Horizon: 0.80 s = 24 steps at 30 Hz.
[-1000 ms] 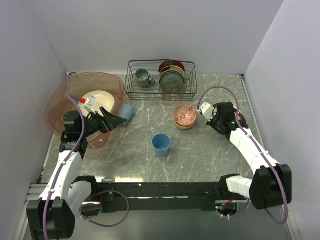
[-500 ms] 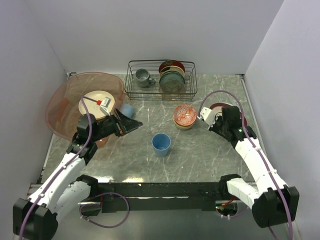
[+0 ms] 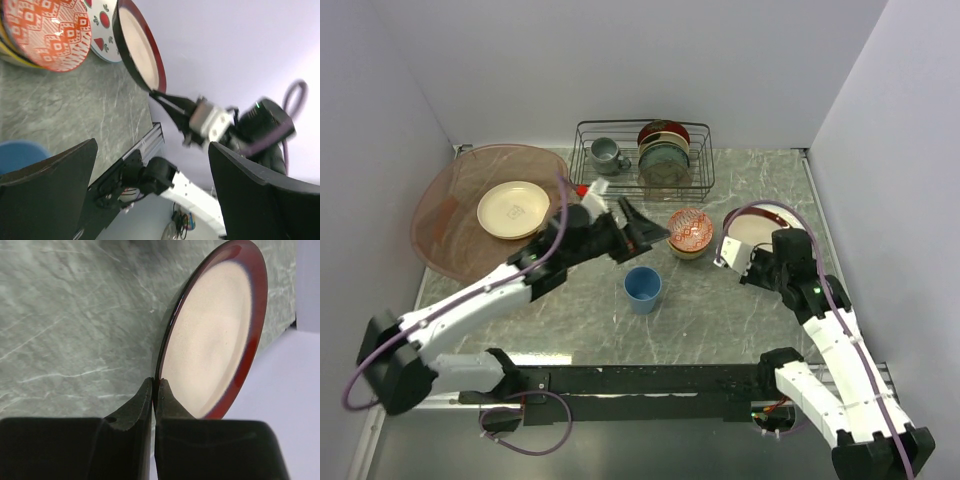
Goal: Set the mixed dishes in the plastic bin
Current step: Pick up the plate at the center of the board.
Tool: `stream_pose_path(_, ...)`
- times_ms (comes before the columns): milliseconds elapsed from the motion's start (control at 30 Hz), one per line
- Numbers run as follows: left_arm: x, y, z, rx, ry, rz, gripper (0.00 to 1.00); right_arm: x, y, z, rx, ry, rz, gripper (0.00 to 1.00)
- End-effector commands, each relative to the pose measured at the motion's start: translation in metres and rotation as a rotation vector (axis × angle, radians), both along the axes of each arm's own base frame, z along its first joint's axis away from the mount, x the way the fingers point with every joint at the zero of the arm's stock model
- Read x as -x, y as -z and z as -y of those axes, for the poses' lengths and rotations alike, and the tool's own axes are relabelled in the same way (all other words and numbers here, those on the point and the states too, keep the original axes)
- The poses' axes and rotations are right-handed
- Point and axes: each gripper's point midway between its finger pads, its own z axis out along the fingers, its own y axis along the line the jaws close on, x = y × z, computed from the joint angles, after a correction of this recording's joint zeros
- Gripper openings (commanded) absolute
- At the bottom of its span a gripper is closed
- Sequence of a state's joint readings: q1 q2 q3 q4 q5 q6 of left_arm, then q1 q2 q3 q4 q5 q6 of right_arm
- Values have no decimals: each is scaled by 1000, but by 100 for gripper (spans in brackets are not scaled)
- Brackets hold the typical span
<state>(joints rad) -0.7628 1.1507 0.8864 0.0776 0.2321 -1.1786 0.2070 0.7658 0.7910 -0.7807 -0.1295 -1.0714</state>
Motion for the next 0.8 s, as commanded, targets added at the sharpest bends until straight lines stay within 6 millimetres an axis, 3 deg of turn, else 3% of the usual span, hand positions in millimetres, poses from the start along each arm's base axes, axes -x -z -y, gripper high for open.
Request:
stream_pose_path(0, -18, -4, 43, -38, -44, -55, 99, -15, -69, -12, -18, -74, 244, 0)
stream_pose_path(33, -19, -2, 51, -47, -37, -65, 99, -13, -72, -13, -26, -78, 246, 0)
stream_pose_path(67, -18, 18, 65, -99, -17, -101, 99, -11, -74, -14, -33, -84, 251, 0)
stream_pose_path(100, -21, 7, 74, -87, -11, -88, 99, -9, -78, -15, -36, -88, 255, 0)
stream_pose_path(133, -22, 10, 81, -103, -8, -94, 99, -7, -79, -16, -42, -93, 257, 0)
stream_pose_path(167, -23, 30, 92, -152, -4, -125, 99, -4, -82, -17, -46, -97, 262, 0)
stream_pose_path(200, -27, 20, 100, -148, -4, -117, 99, -2, -84, -17, -49, -98, 264, 0)
stream_pose_path(233, -26, 25, 107, -165, 1, -132, 99, -1, -86, -18, -54, -101, 267, 0)
stream_pose_path(267, -28, 47, 112, -223, 1, -173, 99, 2, -89, -18, -57, -104, 276, 0)
stream_pose_path(300, -34, 40, 118, -221, -12, -171, 99, 4, -92, -18, -61, -109, 280, 0)
stream_pose_path(400, -39, 53, 133, -253, -21, -225, 99, 11, -97, -20, -76, -122, 285, 0)
stream_pose_path(633, -42, 54, 169, -218, 4, -263, 99, 20, -104, -24, -109, -138, 293, 0)
stream_pose_path(767, -42, 61, 182, -234, 13, -286, 87, 23, -107, -25, -125, -139, 303, 0)
